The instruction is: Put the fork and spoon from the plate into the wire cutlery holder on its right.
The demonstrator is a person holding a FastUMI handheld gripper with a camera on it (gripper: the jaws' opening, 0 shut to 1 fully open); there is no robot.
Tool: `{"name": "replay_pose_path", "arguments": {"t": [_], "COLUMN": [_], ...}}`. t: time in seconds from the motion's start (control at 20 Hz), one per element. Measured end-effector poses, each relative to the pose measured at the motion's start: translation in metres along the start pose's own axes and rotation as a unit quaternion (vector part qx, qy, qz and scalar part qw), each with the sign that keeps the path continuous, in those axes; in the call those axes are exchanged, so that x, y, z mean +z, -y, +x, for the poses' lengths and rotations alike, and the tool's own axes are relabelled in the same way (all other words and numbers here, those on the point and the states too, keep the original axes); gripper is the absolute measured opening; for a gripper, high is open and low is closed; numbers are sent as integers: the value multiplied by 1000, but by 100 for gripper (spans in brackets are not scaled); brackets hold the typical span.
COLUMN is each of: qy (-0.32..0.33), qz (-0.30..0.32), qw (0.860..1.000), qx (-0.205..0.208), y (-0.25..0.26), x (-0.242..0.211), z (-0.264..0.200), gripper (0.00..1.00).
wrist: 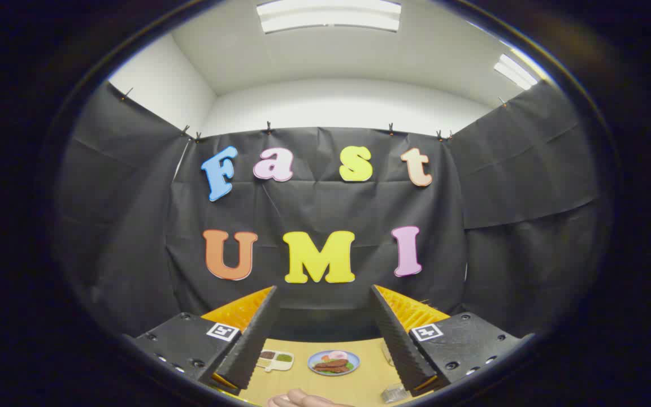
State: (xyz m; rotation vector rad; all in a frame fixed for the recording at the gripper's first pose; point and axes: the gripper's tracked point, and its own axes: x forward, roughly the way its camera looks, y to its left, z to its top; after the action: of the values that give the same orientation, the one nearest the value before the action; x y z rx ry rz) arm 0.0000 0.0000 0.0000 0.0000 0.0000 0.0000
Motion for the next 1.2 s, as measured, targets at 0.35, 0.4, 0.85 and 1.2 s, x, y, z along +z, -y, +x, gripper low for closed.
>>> {"name": "replay_pose_path", "arguments": {"t": [0.35,0.4,0.85,1.2], "qy": [8,2,-47,-184], "qz": [-18,-15,-3,-24], "qw": [1000,1000,999,983], "qx": [-7,-7,-3,1], "y": [-3,-3,-15,-17], "x": [25,19,-24,-160], "z": [5,6,25,41], "gripper": [94,94,94,95]}}
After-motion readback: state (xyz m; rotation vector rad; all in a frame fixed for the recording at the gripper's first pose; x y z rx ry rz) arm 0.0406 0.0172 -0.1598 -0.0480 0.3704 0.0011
